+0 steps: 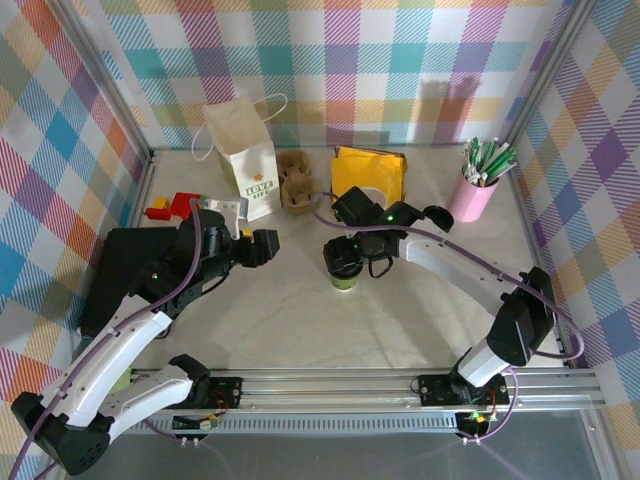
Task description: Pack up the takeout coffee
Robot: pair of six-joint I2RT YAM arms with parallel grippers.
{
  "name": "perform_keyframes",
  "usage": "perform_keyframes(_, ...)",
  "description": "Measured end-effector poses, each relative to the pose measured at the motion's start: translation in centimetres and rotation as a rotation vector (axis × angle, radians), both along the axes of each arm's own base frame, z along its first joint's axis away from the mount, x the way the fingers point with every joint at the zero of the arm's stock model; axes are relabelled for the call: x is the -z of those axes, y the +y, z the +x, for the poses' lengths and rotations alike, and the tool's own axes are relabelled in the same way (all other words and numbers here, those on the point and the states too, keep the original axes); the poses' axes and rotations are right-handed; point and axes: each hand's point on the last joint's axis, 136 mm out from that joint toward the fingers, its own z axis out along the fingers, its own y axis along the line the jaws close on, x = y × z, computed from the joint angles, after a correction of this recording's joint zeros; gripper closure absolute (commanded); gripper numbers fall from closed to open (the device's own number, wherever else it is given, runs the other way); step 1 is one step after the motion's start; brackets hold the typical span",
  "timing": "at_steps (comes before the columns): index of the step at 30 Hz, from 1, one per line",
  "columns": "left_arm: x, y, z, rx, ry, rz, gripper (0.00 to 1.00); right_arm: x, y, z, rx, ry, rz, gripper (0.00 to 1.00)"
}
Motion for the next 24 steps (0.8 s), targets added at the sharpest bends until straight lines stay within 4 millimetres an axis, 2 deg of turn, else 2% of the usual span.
perform_keyframes(8, 0.5, 0.0, 0.0, 0.001, 0.009, 0.006, 0.30, 1.4, 0.4, 0.5, 0.000, 0.031, -0.041, 0.12)
perform_keyframes(15, 1.2, 0.1, -0.1, 0.001, 0.022, 0.014, 0.29, 2.9, 0.9, 1.3, -0.001, 0.052, -0.081, 0.14)
perform_keyframes(24, 1.0, 0.1, -0.2, 0.010, 0.008, 0.023, 0.29, 4.1, 1.0, 1.4, -0.001, 0.075, -0.120, 0.19)
